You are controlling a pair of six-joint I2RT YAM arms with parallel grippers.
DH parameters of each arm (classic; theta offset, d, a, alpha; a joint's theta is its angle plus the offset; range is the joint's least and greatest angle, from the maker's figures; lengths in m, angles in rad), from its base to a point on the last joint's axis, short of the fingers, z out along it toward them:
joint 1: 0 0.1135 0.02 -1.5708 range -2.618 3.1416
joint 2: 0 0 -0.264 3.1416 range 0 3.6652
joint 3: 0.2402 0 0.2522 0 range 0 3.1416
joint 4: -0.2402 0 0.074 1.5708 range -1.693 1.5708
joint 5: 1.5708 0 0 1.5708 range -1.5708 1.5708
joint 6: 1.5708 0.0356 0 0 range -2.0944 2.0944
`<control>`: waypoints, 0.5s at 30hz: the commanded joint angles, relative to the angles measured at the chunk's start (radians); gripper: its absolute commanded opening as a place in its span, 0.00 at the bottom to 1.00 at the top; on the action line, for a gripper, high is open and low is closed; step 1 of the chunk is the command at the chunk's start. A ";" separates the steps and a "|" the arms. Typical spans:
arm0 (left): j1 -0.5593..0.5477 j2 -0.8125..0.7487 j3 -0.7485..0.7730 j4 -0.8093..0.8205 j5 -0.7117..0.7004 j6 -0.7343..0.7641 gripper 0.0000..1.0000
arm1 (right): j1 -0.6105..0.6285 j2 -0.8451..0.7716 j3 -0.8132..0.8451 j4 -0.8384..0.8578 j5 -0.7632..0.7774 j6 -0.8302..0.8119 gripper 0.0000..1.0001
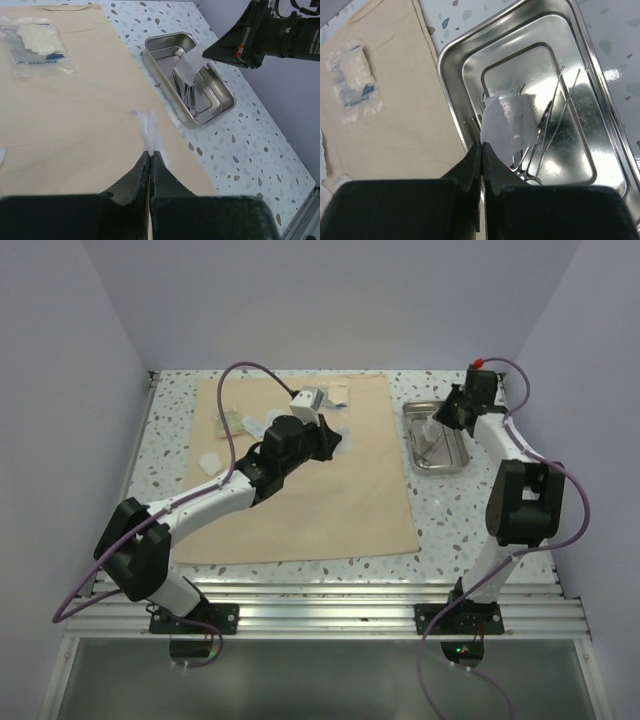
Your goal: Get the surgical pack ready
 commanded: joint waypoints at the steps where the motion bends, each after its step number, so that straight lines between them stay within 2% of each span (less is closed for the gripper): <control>1: -0.005 0.003 0.035 0.047 -0.010 0.035 0.00 | 0.014 0.053 0.033 0.080 -0.084 0.015 0.00; 7: -0.005 -0.001 0.032 0.044 -0.020 0.047 0.00 | 0.011 0.088 0.033 0.097 -0.122 0.054 0.00; 15: -0.006 0.030 0.029 0.064 0.022 0.048 0.00 | -0.012 0.057 -0.050 0.043 0.051 0.062 0.01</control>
